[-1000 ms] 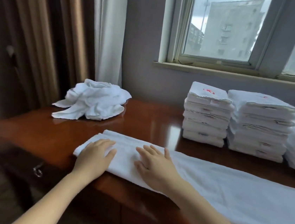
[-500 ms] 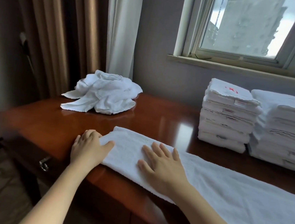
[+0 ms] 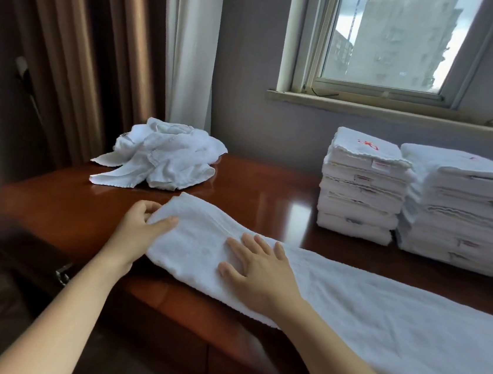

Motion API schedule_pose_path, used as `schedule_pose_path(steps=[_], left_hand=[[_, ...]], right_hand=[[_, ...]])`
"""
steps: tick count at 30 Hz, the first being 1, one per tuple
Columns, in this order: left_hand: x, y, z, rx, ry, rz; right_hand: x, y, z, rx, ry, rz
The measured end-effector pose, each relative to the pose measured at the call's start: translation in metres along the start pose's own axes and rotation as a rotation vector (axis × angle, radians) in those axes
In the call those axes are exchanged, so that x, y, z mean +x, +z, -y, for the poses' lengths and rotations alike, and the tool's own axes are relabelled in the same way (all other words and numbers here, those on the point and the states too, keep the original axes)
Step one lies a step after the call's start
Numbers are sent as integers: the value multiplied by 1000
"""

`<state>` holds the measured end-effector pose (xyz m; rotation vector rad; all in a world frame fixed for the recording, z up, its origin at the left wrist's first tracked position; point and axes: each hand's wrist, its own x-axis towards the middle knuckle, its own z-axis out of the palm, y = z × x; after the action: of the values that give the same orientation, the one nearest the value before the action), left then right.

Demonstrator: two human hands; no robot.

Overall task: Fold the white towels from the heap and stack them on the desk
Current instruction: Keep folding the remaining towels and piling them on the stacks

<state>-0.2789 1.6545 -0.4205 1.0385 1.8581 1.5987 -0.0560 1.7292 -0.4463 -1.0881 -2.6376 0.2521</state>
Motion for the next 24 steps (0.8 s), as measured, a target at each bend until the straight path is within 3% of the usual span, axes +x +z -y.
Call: schedule_pose_path(steps=[4,7,10,13,16,24], left_hand=[[0,13,-39,-232,2,32],[-10,37,-68,-323,67,114],[-25,67,-89,-226,140,231],[-43,101,-104,-51,212,358],[-67,140,-117,-13,247,474],[-108,207,-116,-75,89,797]], right_hand=[[-3,-7,3,186,48,-39],[-10,-24,2,615,156,-60],[-23,-53,-6,1165,240,-99],[-38,-87,-22,1482,268,-97],[-57,-115,-44,1582,219,-28],[-112,-126,-110,1534,286,17]])
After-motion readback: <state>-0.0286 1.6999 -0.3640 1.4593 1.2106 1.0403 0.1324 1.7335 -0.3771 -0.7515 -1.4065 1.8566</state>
